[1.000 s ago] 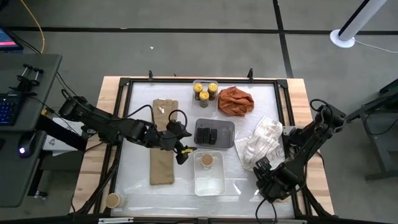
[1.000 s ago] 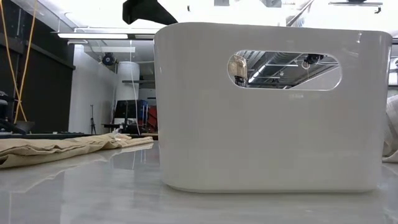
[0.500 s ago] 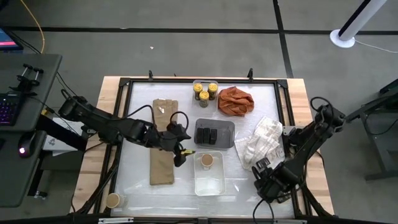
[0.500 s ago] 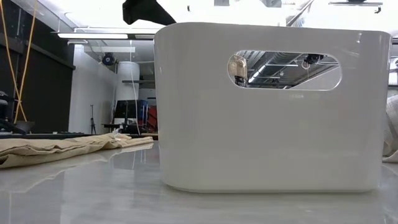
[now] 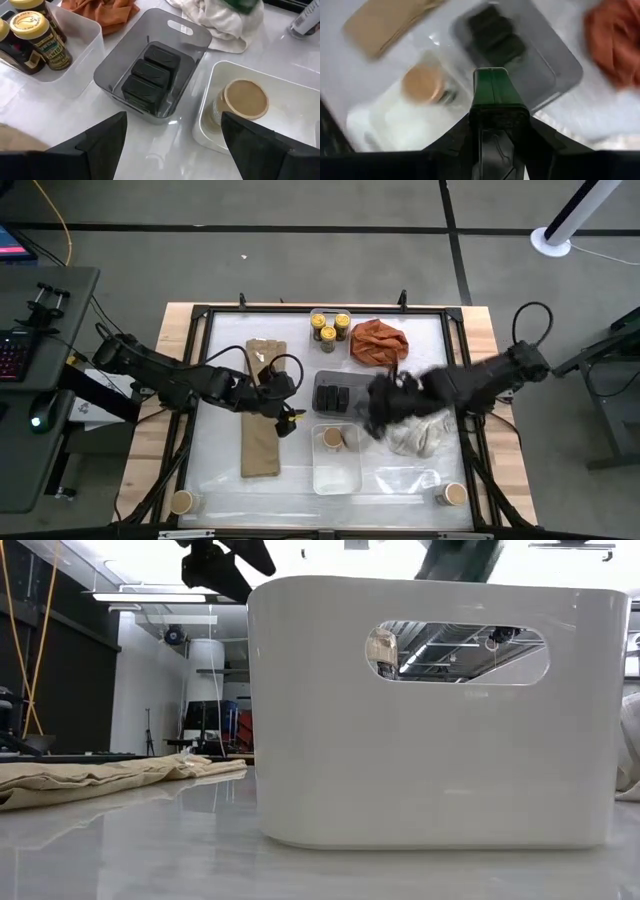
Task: Sort spices by type
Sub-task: Put the black seasoning can into the black bin
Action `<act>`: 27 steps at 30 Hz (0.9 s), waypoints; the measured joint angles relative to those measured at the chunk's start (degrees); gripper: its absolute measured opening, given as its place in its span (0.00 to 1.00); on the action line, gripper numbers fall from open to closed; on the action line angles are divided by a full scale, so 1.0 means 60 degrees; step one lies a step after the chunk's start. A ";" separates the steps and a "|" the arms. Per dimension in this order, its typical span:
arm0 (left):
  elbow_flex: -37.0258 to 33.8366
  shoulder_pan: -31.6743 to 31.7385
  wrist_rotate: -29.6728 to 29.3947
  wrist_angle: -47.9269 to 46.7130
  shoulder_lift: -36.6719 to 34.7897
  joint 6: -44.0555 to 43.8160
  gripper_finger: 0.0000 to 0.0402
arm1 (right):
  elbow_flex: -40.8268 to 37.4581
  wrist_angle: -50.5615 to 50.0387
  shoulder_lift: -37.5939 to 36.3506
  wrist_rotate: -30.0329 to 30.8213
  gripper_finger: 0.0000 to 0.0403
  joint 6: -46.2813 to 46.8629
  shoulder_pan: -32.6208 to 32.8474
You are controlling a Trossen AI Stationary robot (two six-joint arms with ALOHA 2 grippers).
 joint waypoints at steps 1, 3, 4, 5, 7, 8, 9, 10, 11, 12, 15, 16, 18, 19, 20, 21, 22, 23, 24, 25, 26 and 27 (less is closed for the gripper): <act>0.0000 0.0000 0.0003 0.0000 0.0000 0.0053 0.77 | -0.0085 0.0025 0.0000 -0.0328 0.29 0.0317 -0.0485; 0.0000 -0.0003 0.0000 -0.0060 0.0000 0.0192 0.77 | -0.0413 0.0226 0.0007 -0.1105 0.29 0.0627 -0.1388; 0.0000 -0.0025 0.0004 -0.0115 0.0000 0.0216 0.77 | -0.0609 0.0440 0.0041 -0.1473 0.29 0.0744 -0.1801; 0.0000 -0.0067 0.0001 -0.0209 0.0000 0.0211 0.77 | -0.0808 0.0685 0.0071 -0.1786 0.29 0.0922 -0.2190; 0.0000 -0.0152 0.0006 -0.0484 0.0000 0.0149 0.77 | -0.1249 0.1065 0.0100 -0.2220 0.30 0.1370 -0.2794; 0.0000 -0.0210 -0.0003 -0.0646 0.0000 0.0111 0.77 | -0.1446 0.1199 0.0123 -0.2293 0.31 0.1585 -0.3020; 0.0000 -0.0273 -0.0034 -0.0823 0.0000 0.0033 0.77 | -0.1637 0.1353 0.0130 -0.2328 0.31 0.1778 -0.3209; 0.0000 -0.0345 -0.0111 -0.1016 0.0000 -0.0030 0.77 | -0.1813 0.1454 0.0142 -0.2367 0.31 0.1937 -0.3349; -0.0001 -0.0431 -0.0168 -0.1212 0.0000 -0.0112 0.77 | -0.1998 0.1492 0.0151 -0.2395 0.31 0.2073 -0.3437; -0.0037 -0.0509 -0.0243 -0.1311 0.0000 -0.0214 0.77 | -0.2195 0.1524 0.0153 -0.2422 0.31 0.2294 -0.3489; -0.0284 -0.0730 -0.0412 -0.1377 -0.0004 -0.0409 0.77 | -0.2761 0.2022 0.0157 -0.2621 0.30 0.3009 -0.3550; -0.0366 -0.0785 -0.0424 -0.1381 0.0000 -0.0438 0.77 | -0.2951 0.2216 0.0156 -0.2648 0.30 0.3222 -0.3543; -0.0525 -0.0866 -0.0440 -0.1313 0.0000 -0.0504 0.77 | -0.3353 0.2870 0.0153 -0.2654 0.30 0.3709 -0.3513; -0.0605 -0.0894 -0.0437 -0.1298 0.0000 -0.0556 0.77 | -0.3528 0.3219 0.0153 -0.2650 0.30 0.3974 -0.3495; -0.0698 -0.0907 -0.0439 -0.1278 0.0000 -0.0618 0.77 | -0.3689 0.3495 0.0156 -0.2653 0.31 0.4182 -0.3488; -0.0770 -0.0907 -0.0439 -0.1278 0.0000 -0.0678 0.77 | -0.3827 0.3698 0.0157 -0.2652 0.32 0.4357 -0.3488; -0.0831 -0.0903 -0.0443 -0.1256 0.0000 -0.0690 0.77 | -0.3933 0.3883 0.0153 -0.2647 0.32 0.4538 -0.3488; -0.0879 -0.0900 -0.0444 -0.1260 0.0000 -0.0690 0.77 | -0.4008 0.4029 0.0161 -0.2647 0.33 0.4697 -0.3487; -0.0916 -0.0900 -0.0445 -0.1266 0.0000 -0.0690 0.77 | -0.4043 0.4057 0.0216 -0.2641 0.33 0.4792 -0.3485; -0.0957 -0.0900 -0.0444 -0.1225 0.0000 -0.0693 0.77 | -0.4055 0.3999 0.0260 -0.2638 0.33 0.4912 -0.3485; -0.1003 -0.0900 -0.0437 -0.1177 0.0000 -0.0693 0.77 | -0.4062 0.3968 0.0332 -0.2636 0.33 0.4976 -0.3485; -0.1037 -0.0900 -0.0437 -0.1180 0.0000 -0.0693 0.77 | -0.4062 0.3999 0.0409 -0.2634 0.34 0.5002 -0.3485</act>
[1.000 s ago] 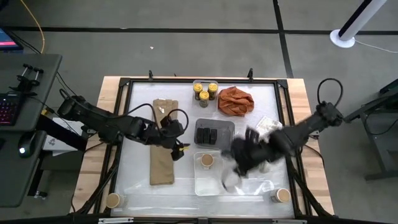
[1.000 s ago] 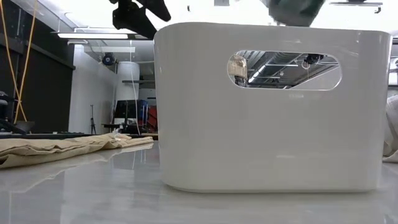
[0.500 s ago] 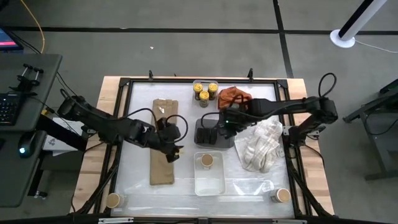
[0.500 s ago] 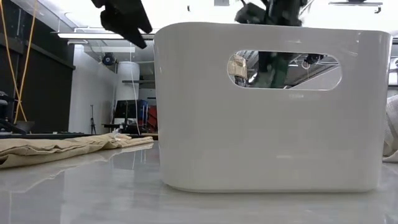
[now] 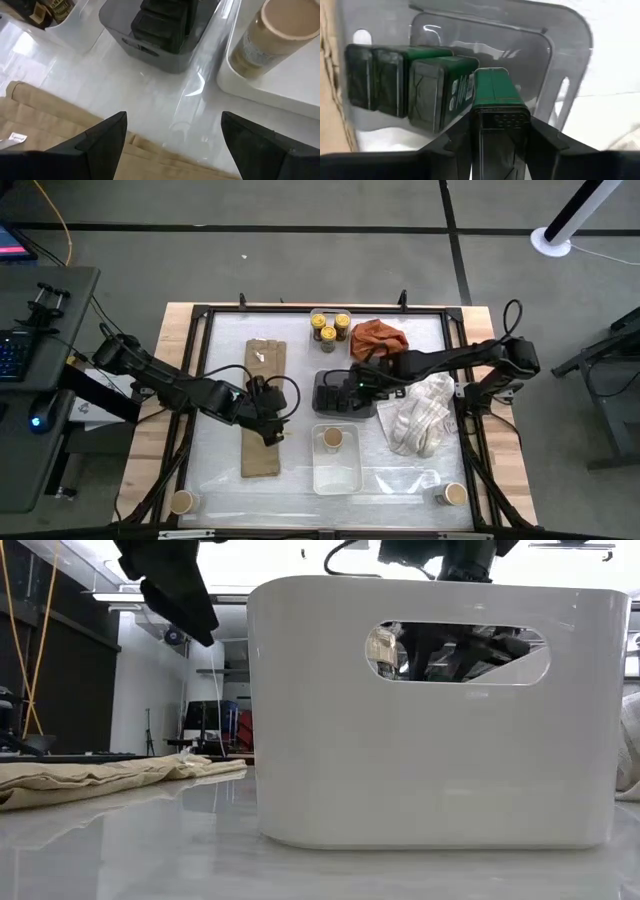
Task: Sort spices by type
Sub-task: Put the black seasoning can into the black bin
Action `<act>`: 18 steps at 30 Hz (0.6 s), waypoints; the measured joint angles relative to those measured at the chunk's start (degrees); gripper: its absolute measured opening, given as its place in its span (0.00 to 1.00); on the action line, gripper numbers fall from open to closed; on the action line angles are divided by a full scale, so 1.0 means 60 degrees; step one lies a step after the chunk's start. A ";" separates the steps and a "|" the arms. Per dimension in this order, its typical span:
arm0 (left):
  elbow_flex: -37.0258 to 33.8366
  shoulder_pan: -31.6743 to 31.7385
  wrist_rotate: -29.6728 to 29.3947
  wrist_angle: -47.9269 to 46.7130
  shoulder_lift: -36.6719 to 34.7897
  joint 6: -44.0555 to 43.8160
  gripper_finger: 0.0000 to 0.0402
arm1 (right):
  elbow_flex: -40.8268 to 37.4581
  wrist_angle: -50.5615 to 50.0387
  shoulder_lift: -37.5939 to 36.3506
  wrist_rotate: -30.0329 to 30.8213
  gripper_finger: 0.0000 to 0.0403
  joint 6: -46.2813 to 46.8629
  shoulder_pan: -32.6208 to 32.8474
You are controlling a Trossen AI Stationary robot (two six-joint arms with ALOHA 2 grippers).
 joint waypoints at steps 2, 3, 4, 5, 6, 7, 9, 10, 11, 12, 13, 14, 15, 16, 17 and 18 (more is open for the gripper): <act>-0.0001 0.0015 -0.0005 0.0058 0.0000 0.0001 0.77 | 0.0000 0.0069 0.0172 0.0004 0.34 0.0004 0.0000; 0.0000 0.0015 -0.0007 0.0090 0.0000 0.0002 0.77 | 0.0000 0.0100 0.0260 0.0013 0.34 0.0004 0.0000; 0.0002 0.0015 -0.0007 0.0106 0.0000 0.0001 0.77 | 0.0000 0.0178 0.0343 0.0021 0.34 0.0004 0.0000; 0.0002 0.0015 -0.0007 0.0127 0.0000 0.0001 0.77 | 0.0000 0.0280 0.0419 0.0021 0.34 -0.0036 0.0000; 0.0002 0.0015 -0.0007 0.0138 0.0000 0.0000 0.77 | 0.0000 0.0361 0.0495 0.0033 0.34 -0.0044 0.0000; 0.0002 0.0015 -0.0008 0.0138 0.0000 0.0000 0.77 | 0.0000 0.0422 0.0563 0.0065 0.34 -0.0051 0.0000; 0.0002 0.0015 -0.0007 0.0149 0.0000 0.0000 0.77 | 0.0000 0.0444 0.0654 0.0214 0.35 -0.0079 0.0000; 0.0002 0.0015 -0.0007 0.0148 0.0000 0.0000 0.77 | 0.0000 0.0444 0.0679 0.0272 0.36 -0.0177 0.0000; 0.0002 0.0015 -0.0010 0.0149 0.0000 -0.0018 0.77 | 0.0000 0.0456 0.0681 0.0325 0.38 -0.0307 0.0000; 0.0002 0.0015 -0.0010 0.0150 0.0000 -0.0060 0.77 | 0.0000 0.0483 0.0681 0.0361 0.39 -0.0475 0.0000; 0.0002 0.0015 -0.0009 0.0153 0.0000 -0.0092 0.77 | 0.0000 0.0518 0.0681 0.0389 0.41 -0.0559 0.0000; 0.0006 0.0015 -0.0011 0.0153 0.0000 -0.0107 0.77 | 0.0000 0.0549 0.0681 0.0389 0.42 -0.0668 0.0000; 0.0006 0.0015 -0.0013 0.0156 0.0000 -0.0145 0.77 | 0.0000 0.0588 0.0681 0.0392 0.44 -0.0774 0.0000; 0.0006 0.0015 -0.0038 0.0162 0.0000 -0.0174 0.77 | 0.0000 0.0660 0.0681 0.0389 0.46 -0.0899 0.0000; 0.0006 0.0015 -0.0044 0.0184 0.0000 -0.0175 0.77 | 0.0000 0.0757 0.0681 0.0388 0.48 -0.0978 0.0000; 0.0010 0.0015 -0.0047 0.0196 0.0000 -0.0175 0.77 | 0.0000 0.0817 0.0681 0.0382 0.49 -0.1037 0.0000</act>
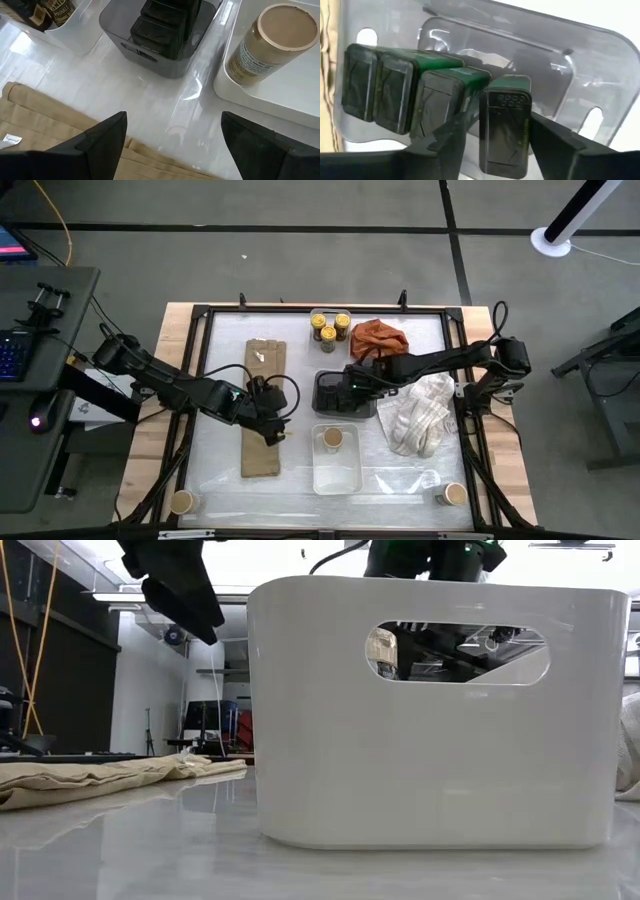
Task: Sort spices by type
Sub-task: Put the black seasoning can into the black bin
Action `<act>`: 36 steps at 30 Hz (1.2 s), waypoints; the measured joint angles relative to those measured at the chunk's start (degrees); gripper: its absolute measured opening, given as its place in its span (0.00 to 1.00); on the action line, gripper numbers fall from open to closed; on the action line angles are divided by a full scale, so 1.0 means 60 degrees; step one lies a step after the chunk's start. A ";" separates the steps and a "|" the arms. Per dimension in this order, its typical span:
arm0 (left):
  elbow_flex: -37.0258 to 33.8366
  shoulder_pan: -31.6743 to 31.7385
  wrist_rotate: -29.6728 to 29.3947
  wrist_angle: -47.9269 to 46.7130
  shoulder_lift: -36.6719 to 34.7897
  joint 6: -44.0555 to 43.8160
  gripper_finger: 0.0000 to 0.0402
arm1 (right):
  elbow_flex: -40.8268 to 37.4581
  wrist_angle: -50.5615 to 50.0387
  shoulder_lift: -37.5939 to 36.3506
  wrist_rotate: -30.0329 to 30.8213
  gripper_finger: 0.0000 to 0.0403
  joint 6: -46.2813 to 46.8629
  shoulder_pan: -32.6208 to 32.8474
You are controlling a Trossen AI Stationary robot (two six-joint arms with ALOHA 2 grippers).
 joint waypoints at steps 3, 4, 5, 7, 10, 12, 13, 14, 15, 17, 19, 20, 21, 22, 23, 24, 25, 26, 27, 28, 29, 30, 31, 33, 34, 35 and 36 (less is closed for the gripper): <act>0.0000 0.0021 -0.0004 -0.0004 0.0000 -0.0074 0.77 | 0.0000 0.0051 -0.0001 -0.0138 0.54 -0.0129 0.0000; 0.0000 0.0044 -0.0007 -0.0007 0.0000 -0.0126 0.77 | 0.0000 0.0036 -0.0037 -0.0169 0.55 -0.0250 0.0000; 0.0000 0.0069 -0.0004 -0.0007 0.0000 -0.0172 0.77 | 0.0000 0.0038 -0.0079 -0.0180 0.56 -0.0472 0.0000; 0.0000 0.0121 -0.0006 -0.0006 0.0000 -0.0245 0.77 | 0.0000 0.0022 -0.0259 -0.0183 0.56 -0.0928 0.0000; 0.0000 0.0198 -0.0007 -0.0007 0.0000 -0.0324 0.77 | 0.0004 -0.0156 -0.0601 -0.0049 0.57 -0.1280 -0.0004; 0.0000 0.0210 -0.0010 -0.0004 0.0000 -0.0391 0.77 | 0.0004 -0.0332 -0.0846 0.0121 0.57 -0.1480 -0.0004; 0.0000 0.0219 -0.0011 -0.0009 0.0000 -0.0408 0.77 | 0.0004 -0.0444 -0.0983 0.0191 0.57 -0.1585 -0.0004; 0.0000 0.0219 -0.0009 -0.0007 0.0000 -0.0421 0.77 | 0.0004 -0.0554 -0.1120 0.0269 0.57 -0.1726 -0.0004; 0.0000 0.0219 -0.0011 -0.0007 0.0000 -0.0426 0.77 | 0.0004 -0.0686 -0.1248 0.0313 0.57 -0.1871 -0.0004; 0.0000 0.0219 -0.0011 -0.0007 0.0000 -0.0433 0.77 | 0.0007 -0.0959 -0.1450 0.0360 0.56 -0.2327 0.0040; 0.0000 0.0219 -0.0098 -0.0007 0.0000 -0.0516 0.77 | 0.0015 -0.1296 -0.1543 0.0341 0.53 -0.2834 0.0140; 0.0000 0.0219 -0.0198 -0.0008 0.0000 -0.0595 0.77 | 0.0015 -0.1501 -0.1545 0.0269 0.50 -0.3107 0.0197; 0.0000 0.0216 -0.0307 -0.0007 0.0000 -0.0663 0.77 | 0.0015 -0.1662 -0.1543 0.0211 0.45 -0.3449 0.0252; 0.0000 0.0217 -0.0421 -0.0005 0.0000 -0.0719 0.77 | 0.0015 -0.1747 -0.1522 0.0196 0.40 -0.3780 0.0316; 0.0000 0.0219 -0.0488 -0.0007 0.0000 -0.0829 0.77 | 0.0015 -0.1752 -0.1491 0.0191 0.33 -0.4106 0.0363; 0.0000 0.0219 -0.0541 -0.0001 0.0000 -0.0922 0.77 | 0.0013 -0.1730 -0.1476 0.0218 0.25 -0.4458 0.0391; 0.0000 0.0217 -0.0562 0.0003 0.0000 -0.1017 0.77 | 0.0006 -0.1685 -0.1468 0.0299 0.16 -0.4885 0.0404; 0.0002 0.0215 -0.0573 0.0014 0.0000 -0.1125 0.77 | 0.0004 -0.1606 -0.1468 0.0379 0.08 -0.5364 0.0400; 0.0003 0.0215 -0.0579 0.0065 0.0000 -0.1195 0.77 | 0.0004 -0.1487 -0.1468 0.0472 0.04 -0.5939 0.0393; 0.0004 0.0215 -0.0579 0.0159 0.0000 -0.1258 0.77 | 0.0004 -0.1413 -0.1468 0.0550 0.04 -0.6633 0.0375; 0.0002 0.0215 -0.0579 0.0246 0.0000 -0.1319 0.77 | 0.0004 -0.1446 -0.1468 0.0571 0.04 -0.7411 0.0375; 0.0004 0.0215 -0.0579 0.0337 0.0000 -0.1329 0.77 | 0.0004 -0.1543 -0.1459 0.0542 0.04 -0.8317 0.0372; 0.0004 0.0215 -0.0582 0.0445 0.0000 -0.1333 0.77 | 0.0004 -0.1593 -0.1409 0.0429 0.03 -0.9310 0.0372; 0.0007 0.0215 -0.0579 0.0600 0.0000 -0.1337 0.77 | 0.0004 -0.1612 -0.1342 0.0148 0.01 -1.1199 0.0388; 0.0007 0.0215 -0.0581 0.0691 0.0000 -0.1350 0.77 | 0.0000 -0.1638 -0.1279 0.0073 0.01 -1.1954 0.0417; 0.0012 0.0215 -0.0582 0.0784 0.0000 -0.1410 0.77 | 0.0000 -0.1615 -0.1233 0.0070 0.01 -1.2537 0.0439; 0.0015 0.0215 -0.0582 0.0839 0.0000 -0.1475 0.77 | 0.0000 -0.1609 -0.1171 0.0050 0.01 -1.3014 0.0448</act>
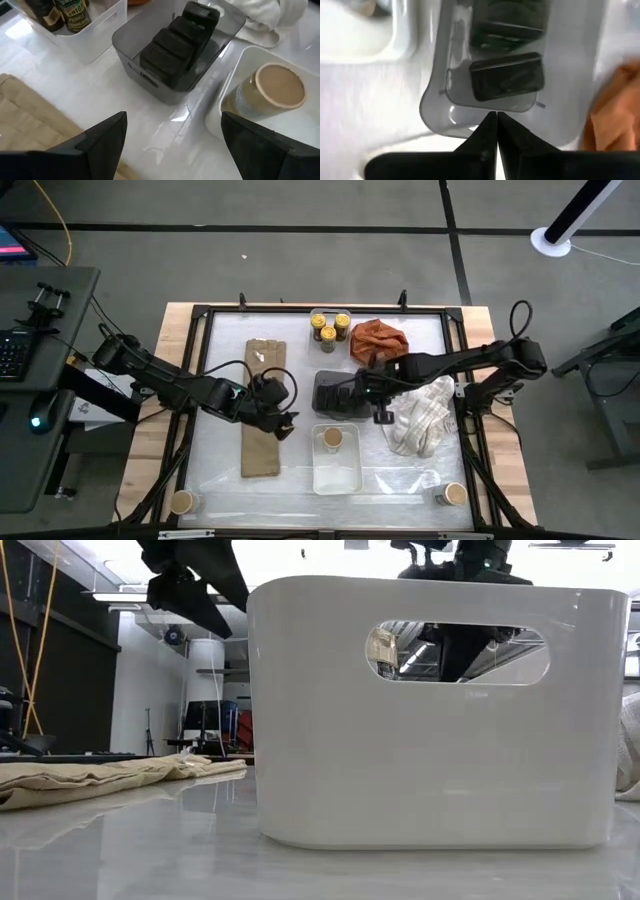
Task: Sort spices by type
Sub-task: Put the black seasoning can into the black bin
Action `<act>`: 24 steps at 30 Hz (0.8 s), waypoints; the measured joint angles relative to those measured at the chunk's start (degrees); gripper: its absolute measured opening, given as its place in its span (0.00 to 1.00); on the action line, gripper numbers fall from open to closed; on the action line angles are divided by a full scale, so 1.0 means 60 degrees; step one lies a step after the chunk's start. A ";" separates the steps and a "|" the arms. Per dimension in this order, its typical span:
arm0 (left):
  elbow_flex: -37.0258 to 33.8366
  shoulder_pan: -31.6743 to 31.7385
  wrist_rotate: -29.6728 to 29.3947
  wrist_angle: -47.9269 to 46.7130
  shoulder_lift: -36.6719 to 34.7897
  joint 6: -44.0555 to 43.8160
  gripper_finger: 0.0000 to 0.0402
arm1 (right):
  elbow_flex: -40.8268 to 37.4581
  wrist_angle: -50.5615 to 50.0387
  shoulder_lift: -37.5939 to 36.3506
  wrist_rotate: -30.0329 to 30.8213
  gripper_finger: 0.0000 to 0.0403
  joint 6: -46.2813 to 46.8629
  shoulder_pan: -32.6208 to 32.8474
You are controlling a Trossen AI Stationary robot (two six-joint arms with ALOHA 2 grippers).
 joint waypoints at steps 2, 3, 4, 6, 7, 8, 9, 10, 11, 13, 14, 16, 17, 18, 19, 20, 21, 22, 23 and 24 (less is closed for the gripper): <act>0.0000 0.0000 0.0000 0.0090 0.0000 -0.0169 0.77 | 0.0000 -0.0016 0.0165 -0.0013 0.00 -0.0751 -0.0004; 0.0000 -0.0003 0.0002 0.0125 0.0000 -0.0218 0.77 | 0.0000 -0.0056 0.0257 -0.0004 0.00 -0.1021 -0.0028; 0.0000 -0.0007 0.0003 0.0101 0.0000 -0.0276 0.77 | 0.0000 -0.0090 0.0364 0.0022 0.01 -0.1238 -0.0073; 0.0000 -0.0027 -0.0001 0.0092 0.0000 -0.0369 0.77 | 0.0000 -0.0092 0.0549 0.0029 0.00 -0.1469 -0.0149; 0.0000 -0.0033 -0.0001 0.0093 0.0000 -0.0411 0.77 | 0.0000 -0.0061 0.0640 0.0029 0.00 -0.1546 -0.0176; 0.0000 -0.0036 0.0000 0.0094 0.0000 -0.0431 0.77 | 0.0000 -0.0030 0.0723 0.0029 0.00 -0.1668 -0.0202; 0.0000 -0.0036 0.0003 0.0091 0.0000 -0.0441 0.77 | 0.0000 0.0003 0.0822 0.0029 0.00 -0.1775 -0.0208; 0.0000 -0.0037 0.0003 0.0091 0.0000 -0.0441 0.77 | 0.0000 0.0025 0.0901 0.0038 0.00 -0.1926 -0.0210; 0.0000 -0.0040 0.0003 0.0093 0.0000 -0.0440 0.77 | 0.0000 0.0024 0.0990 0.0050 0.00 -0.2094 -0.0210; 0.0000 -0.0040 -0.0013 0.0093 0.0000 -0.0438 0.77 | 0.0000 0.0025 0.1159 0.0062 0.00 -0.2299 -0.0208; 0.0000 -0.0040 -0.0015 0.0090 0.0000 -0.0438 0.77 | 0.0000 0.0007 0.1262 0.0094 0.00 -0.2352 -0.0204; 0.0000 -0.0040 -0.0019 0.0090 0.0000 -0.0438 0.77 | 0.0000 0.0055 0.1398 0.0131 0.00 -0.2352 -0.0204; 0.0000 -0.0040 -0.0019 0.0083 0.0000 -0.0438 0.77 | 0.0000 0.0109 0.1456 0.0130 0.00 -0.2351 -0.0204; 0.0000 -0.0037 -0.0019 0.0087 0.0000 -0.0438 0.77 | 0.0000 0.0172 0.1506 0.0129 0.00 -0.2352 -0.0204; 0.0000 -0.0037 -0.0019 0.0087 0.0000 -0.0438 0.77 | 0.0000 0.0252 0.1562 0.0127 0.00 -0.2342 -0.0204; 0.0000 -0.0040 -0.0022 0.0083 0.0000 -0.0438 0.77 | 0.0000 0.0356 0.1587 0.0126 0.00 -0.2273 -0.0204; 0.0000 -0.0040 -0.0022 0.0087 0.0000 -0.0435 0.77 | -0.0009 0.0443 0.1593 0.0124 0.00 -0.2207 -0.0199; 0.0000 -0.0040 -0.0022 0.0083 0.0000 -0.0434 0.77 | -0.0011 0.0528 0.1593 0.0127 0.00 -0.2135 -0.0197; 0.0000 -0.0040 -0.0028 0.0085 0.0000 -0.0432 0.77 | -0.0011 0.0646 0.1586 0.0124 0.00 -0.2063 -0.0197; 0.0000 -0.0040 -0.0039 0.0086 0.0000 -0.0422 0.77 | -0.0011 0.0737 0.1586 0.0124 0.00 -0.1988 -0.0197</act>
